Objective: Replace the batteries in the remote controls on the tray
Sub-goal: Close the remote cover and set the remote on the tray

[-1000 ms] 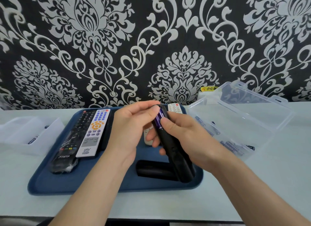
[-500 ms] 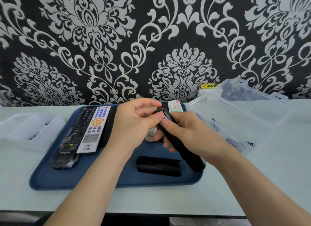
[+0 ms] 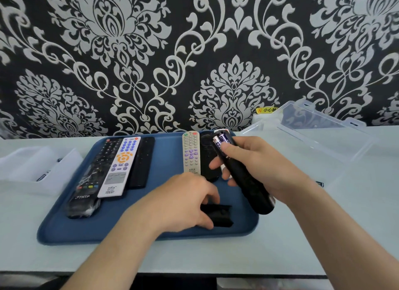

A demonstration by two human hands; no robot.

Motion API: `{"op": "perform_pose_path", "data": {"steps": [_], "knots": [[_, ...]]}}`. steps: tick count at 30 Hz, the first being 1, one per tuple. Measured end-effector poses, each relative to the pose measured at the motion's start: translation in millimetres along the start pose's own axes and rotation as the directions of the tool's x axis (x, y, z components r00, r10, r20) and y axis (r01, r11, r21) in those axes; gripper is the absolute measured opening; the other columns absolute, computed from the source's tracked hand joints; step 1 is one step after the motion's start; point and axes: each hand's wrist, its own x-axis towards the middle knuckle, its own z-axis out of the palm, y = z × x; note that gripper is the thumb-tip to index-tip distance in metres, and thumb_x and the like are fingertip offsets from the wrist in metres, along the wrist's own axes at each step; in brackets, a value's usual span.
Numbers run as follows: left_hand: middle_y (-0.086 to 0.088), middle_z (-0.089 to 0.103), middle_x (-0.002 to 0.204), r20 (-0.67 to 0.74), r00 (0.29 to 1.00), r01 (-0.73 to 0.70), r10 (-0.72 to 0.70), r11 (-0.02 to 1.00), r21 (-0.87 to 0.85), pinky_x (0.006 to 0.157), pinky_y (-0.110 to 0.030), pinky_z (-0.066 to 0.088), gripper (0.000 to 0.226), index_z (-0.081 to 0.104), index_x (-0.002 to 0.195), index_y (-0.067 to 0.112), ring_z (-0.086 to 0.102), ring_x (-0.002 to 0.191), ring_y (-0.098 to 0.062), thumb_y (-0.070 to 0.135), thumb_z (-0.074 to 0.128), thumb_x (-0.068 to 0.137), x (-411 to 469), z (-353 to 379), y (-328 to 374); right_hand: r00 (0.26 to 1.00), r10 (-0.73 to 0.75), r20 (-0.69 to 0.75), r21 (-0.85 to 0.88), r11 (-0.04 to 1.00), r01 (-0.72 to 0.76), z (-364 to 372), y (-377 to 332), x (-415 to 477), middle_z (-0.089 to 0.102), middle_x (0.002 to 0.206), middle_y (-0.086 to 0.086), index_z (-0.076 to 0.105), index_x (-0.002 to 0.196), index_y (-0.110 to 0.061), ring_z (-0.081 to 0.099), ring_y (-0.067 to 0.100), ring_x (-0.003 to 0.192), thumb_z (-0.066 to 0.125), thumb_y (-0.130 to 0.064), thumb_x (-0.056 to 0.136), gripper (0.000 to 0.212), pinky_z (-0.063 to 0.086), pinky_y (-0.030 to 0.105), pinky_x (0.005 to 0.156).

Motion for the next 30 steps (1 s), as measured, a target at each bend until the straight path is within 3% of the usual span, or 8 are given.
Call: {"op": "perform_pose_path", "data": {"steps": [5, 8, 12, 15, 17, 19, 22, 30], "knots": [[0.012, 0.050, 0.103, 0.012, 0.999, -0.048, 0.048, 0.998, 0.047, 0.091, -0.032, 0.045, 0.039, 0.060, 0.109, 0.031, 0.047, 0.103, -0.012, 0.042, 0.076, 0.075, 1, 4, 0, 0.997, 0.037, 0.060, 0.169, 0.985, -0.047, -6, 0, -1, 0.060, 0.075, 0.019, 0.058, 0.097, -0.001, 0.058, 0.023, 0.066, 0.045, 0.007, 0.092, 0.016, 0.055, 0.030, 0.067], [0.014, 0.050, 0.101, 0.027, 0.997, -0.073, 0.072, 0.997, 0.035, 0.088, -0.027, 0.043, 0.037, 0.056, 0.105, 0.033, 0.045, 0.100, -0.010, 0.039, 0.075, 0.074, 1, 5, 0, 0.996, -0.003, 0.094, 0.205, 0.979, -0.016, -11, 3, -3, 0.063, 0.088, 0.022, 0.058, 0.110, 0.005, 0.067, 0.019, 0.074, 0.047, 0.016, 0.090, 0.025, 0.059, 0.027, 0.074], [0.019, 0.061, 0.088, -0.003, 1.000, -0.031, 0.031, 0.988, -0.153, 0.074, -0.025, 0.044, 0.037, 0.049, 0.094, 0.038, 0.055, 0.084, -0.005, 0.029, 0.078, 0.073, 0, -2, -3, 0.999, -0.034, 0.025, 0.242, 0.970, 0.027, -16, 3, -2, 0.066, 0.107, 0.033, 0.063, 0.116, 0.004, 0.074, 0.027, 0.081, 0.056, 0.007, 0.092, 0.025, 0.061, 0.029, 0.074], [0.025, 0.066, 0.097, -0.169, 0.985, -0.083, 0.022, 0.930, -0.359, 0.085, -0.019, 0.045, 0.040, 0.055, 0.106, 0.048, 0.058, 0.092, 0.005, 0.026, 0.073, 0.078, -10, -18, -10, 1.000, 0.016, 0.022, 0.195, 0.981, -0.020, -19, 1, -3, 0.070, 0.098, 0.029, 0.067, 0.116, -0.003, 0.071, 0.027, 0.066, 0.059, -0.006, 0.095, 0.023, 0.060, 0.027, 0.058], [0.021, 0.065, 0.106, -0.304, 0.953, -0.135, -0.009, 0.884, -0.448, 0.093, -0.027, 0.047, 0.044, 0.050, 0.117, 0.050, 0.059, 0.101, -0.003, 0.034, 0.063, 0.079, -16, -28, -11, 0.997, 0.036, 0.068, 0.108, 0.993, -0.043, -21, 1, -4, 0.071, 0.083, 0.018, 0.067, 0.118, -0.008, 0.069, 0.026, 0.065, 0.060, -0.010, 0.095, 0.024, 0.059, 0.028, 0.057], [0.019, 0.064, 0.106, -0.396, 0.916, -0.126, -0.055, 0.900, -0.418, 0.090, -0.029, 0.048, 0.050, 0.046, 0.119, 0.049, 0.059, 0.099, -0.006, 0.044, 0.065, 0.073, -17, -30, -9, 0.991, 0.040, 0.124, 0.039, 0.998, -0.045, -22, 0, -6, 0.071, 0.079, 0.012, 0.066, 0.120, -0.011, 0.068, 0.023, 0.066, 0.061, -0.008, 0.095, 0.026, 0.058, 0.029, 0.059], [0.027, 0.060, 0.101, -0.512, 0.856, -0.065, -0.073, 0.967, -0.247, 0.080, -0.011, 0.040, 0.061, 0.046, 0.117, 0.050, 0.054, 0.094, 0.003, 0.046, 0.079, 0.065, -11, -24, -7, 0.974, 0.035, 0.225, -0.045, 0.999, -0.025, -20, -5, -10, 0.072, 0.091, 0.009, 0.069, 0.117, -0.017, 0.068, 0.023, 0.068, 0.062, 0.001, 0.091, 0.032, 0.058, 0.028, 0.062], [0.021, 0.057, 0.085, -0.488, 0.873, -0.115, 0.026, 0.981, -0.154, 0.069, -0.022, 0.043, 0.050, 0.059, 0.099, 0.040, 0.053, 0.080, 0.002, 0.055, 0.078, 0.055, -4, -19, -18, 0.914, 0.087, 0.396, -0.096, 0.994, -0.053, -24, -7, -13, 0.073, 0.089, 0.015, 0.062, 0.118, -0.019, 0.066, 0.020, 0.064, 0.068, 0.001, 0.084, 0.040, 0.056, 0.026, 0.062]]}}
